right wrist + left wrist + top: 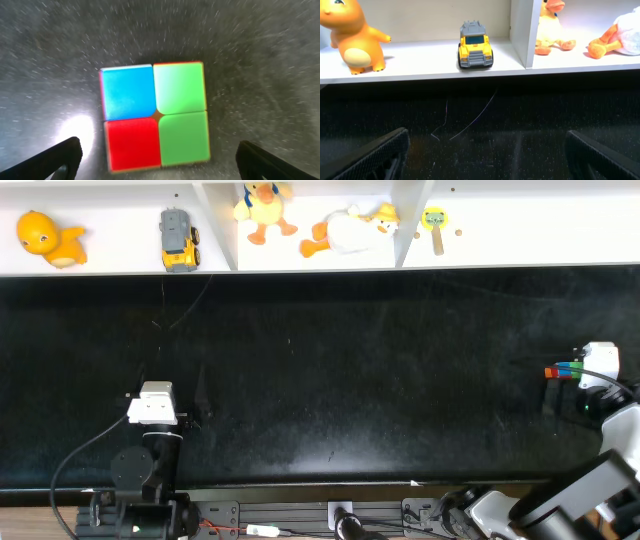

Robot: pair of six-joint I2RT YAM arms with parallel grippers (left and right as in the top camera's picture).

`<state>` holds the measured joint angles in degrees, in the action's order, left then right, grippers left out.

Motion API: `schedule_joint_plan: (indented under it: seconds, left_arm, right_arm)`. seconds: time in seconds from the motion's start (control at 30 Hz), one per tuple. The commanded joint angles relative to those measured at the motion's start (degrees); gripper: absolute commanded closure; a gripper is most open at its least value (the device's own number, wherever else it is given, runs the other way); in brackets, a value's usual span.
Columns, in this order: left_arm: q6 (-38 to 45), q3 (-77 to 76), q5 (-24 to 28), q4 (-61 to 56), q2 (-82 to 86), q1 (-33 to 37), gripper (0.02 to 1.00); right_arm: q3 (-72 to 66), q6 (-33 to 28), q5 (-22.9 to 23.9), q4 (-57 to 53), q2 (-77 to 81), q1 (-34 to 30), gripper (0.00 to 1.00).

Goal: Store Toys

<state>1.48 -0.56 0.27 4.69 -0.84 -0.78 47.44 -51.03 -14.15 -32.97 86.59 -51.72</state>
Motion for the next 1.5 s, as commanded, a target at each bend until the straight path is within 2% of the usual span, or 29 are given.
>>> schedule_joint_plan:
  seconds: [0.03, 0.13, 0.27, 0.4, 0.6, 0.67, 0.7, 0.77, 0.97, 1.2, 1.43, 1.5]
  left_arm:
    - [-0.2, 0.1, 0.3, 0.1, 0.7, -0.4, 0.02]
    - [-0.2, 0.1, 0.3, 0.2, 0.7, -0.4, 0.023]
    - [-0.2, 0.1, 0.3, 0.1, 0.7, -0.4, 0.023]
    - [-0.2, 0.1, 0.3, 0.2, 0.7, -0.4, 0.023]
    - [-0.2, 0.1, 0.3, 0.2, 0.7, -0.4, 0.023]
    - [-0.2, 0.1, 0.3, 0.1, 0.7, -0.4, 0.023]
    - [-0.2, 0.1, 0.3, 0.1, 0.7, -0.4, 0.023]
    - [-0.2, 0.1, 0.3, 0.1, 0.7, -0.4, 0.023]
    - [-0.2, 0.1, 0.3, 0.1, 0.7, -0.4, 0.02]
    - [-0.2, 0.1, 0.3, 0.1, 0.7, -0.4, 0.023]
    - [-0.2, 0.1, 0.3, 0.1, 0.7, -0.4, 0.023]
    - [-0.2, 0.1, 0.3, 0.1, 0.7, -0.4, 0.023]
  right_arm:
    - [-0.3, 2.5, 0.1, 3.5, 1.9, -0.1, 0.027]
    - [-0.3, 4.4, -0.1, 5.4, 1.9, 0.0, 0.051]
    - [-0.3, 5.2, -4.5, 5.3, 1.9, 0.0, 0.073]
    - [-0.3, 6.3, -6.8, 5.2, 1.9, 0.2, 0.08]
    - [-0.3, 6.3, -7.0, 5.1, 1.9, 1.7, 0.112]
    - [-0.3, 6.3, -7.0, 5.1, 1.9, 1.9, 0.161]
    - [-0.3, 6.3, -7.0, 5.2, 1.9, 1.9, 0.305]
    - [-0.3, 6.3, -6.8, 5.1, 1.9, 1.9, 0.391]
    - [-0.3, 8.5, -6.8, 4.9, 1.9, 1.9, 0.5]
    - [-0.3, 15.6, -7.3, 4.9, -1.9, 3.2, 0.474]
    - [1.2, 21.3, -6.6, 4.6, -7.0, 10.2, 0.485]
    - [3.8, 24.2, -4.8, 3.7, -7.1, 13.2, 0.487]
